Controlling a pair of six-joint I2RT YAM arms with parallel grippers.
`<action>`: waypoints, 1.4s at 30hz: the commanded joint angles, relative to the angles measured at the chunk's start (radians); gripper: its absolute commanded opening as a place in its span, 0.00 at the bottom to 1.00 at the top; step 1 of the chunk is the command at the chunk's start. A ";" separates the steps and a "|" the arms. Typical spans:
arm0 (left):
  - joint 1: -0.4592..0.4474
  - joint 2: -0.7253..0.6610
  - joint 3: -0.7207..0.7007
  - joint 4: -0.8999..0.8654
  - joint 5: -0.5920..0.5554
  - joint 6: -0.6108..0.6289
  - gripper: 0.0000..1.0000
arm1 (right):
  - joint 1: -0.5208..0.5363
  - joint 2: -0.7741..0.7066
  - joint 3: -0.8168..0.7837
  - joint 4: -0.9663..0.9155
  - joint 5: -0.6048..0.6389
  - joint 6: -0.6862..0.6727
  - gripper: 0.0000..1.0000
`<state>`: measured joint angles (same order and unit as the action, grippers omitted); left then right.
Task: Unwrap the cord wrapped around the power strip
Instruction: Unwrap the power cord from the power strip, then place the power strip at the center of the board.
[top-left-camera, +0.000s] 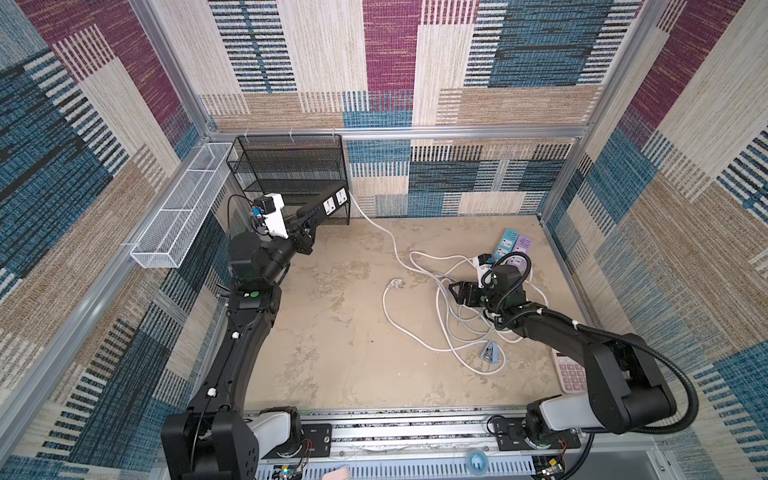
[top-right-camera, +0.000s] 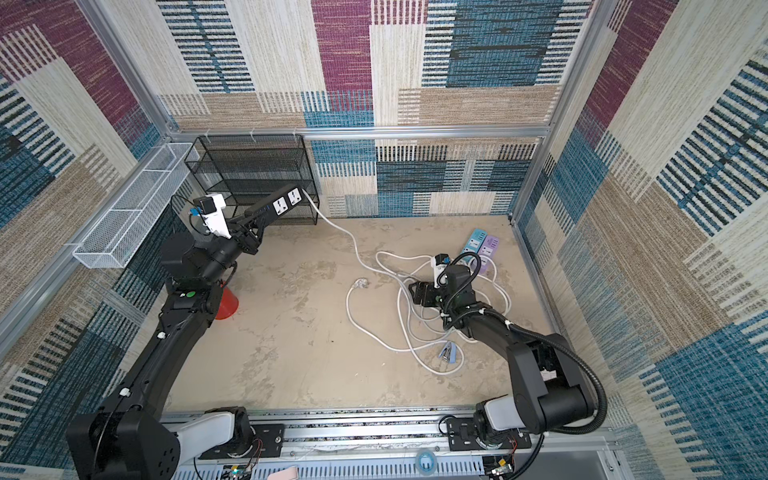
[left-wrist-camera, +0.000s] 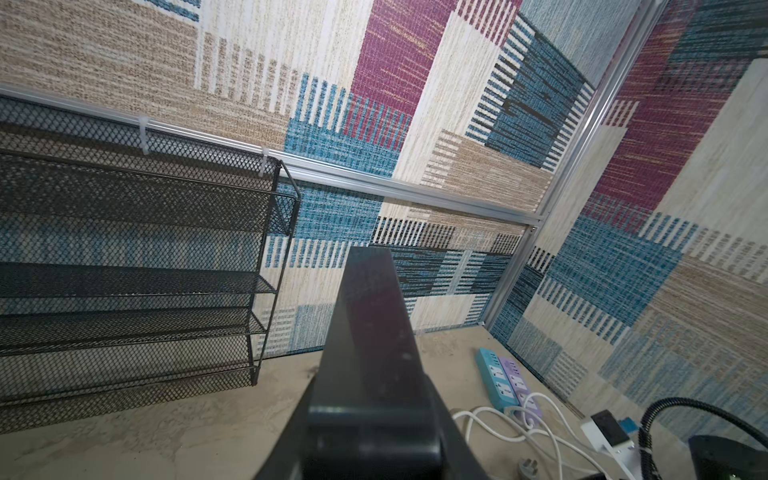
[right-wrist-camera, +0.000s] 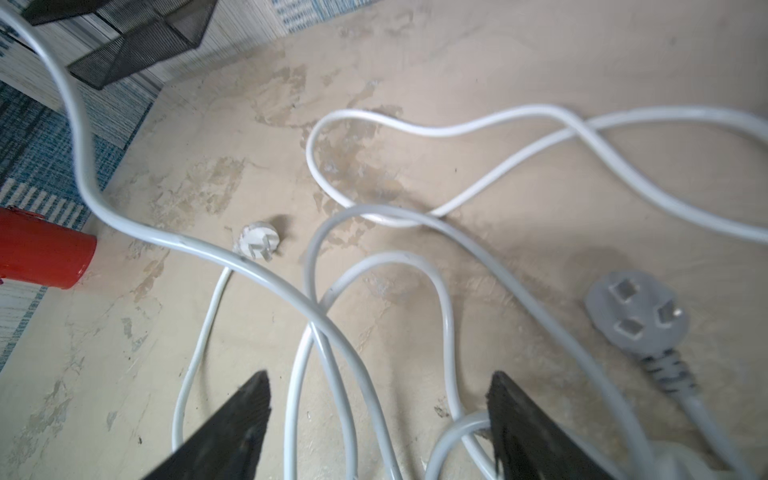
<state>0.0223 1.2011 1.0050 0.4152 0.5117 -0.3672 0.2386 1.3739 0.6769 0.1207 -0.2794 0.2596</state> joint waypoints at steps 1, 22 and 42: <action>-0.012 0.010 0.024 0.084 0.059 -0.033 0.00 | 0.007 -0.074 0.048 -0.052 -0.004 -0.076 0.99; -0.273 0.155 0.294 -0.487 0.127 0.223 0.00 | 0.351 -0.171 0.454 -0.135 0.076 -0.785 0.98; -0.303 0.155 0.360 -0.625 0.204 0.277 0.00 | 0.461 0.086 0.648 -0.170 0.175 -1.007 0.97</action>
<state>-0.2798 1.3628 1.3586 -0.2363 0.6819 -0.1188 0.6914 1.4368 1.3003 -0.0494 -0.0963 -0.7235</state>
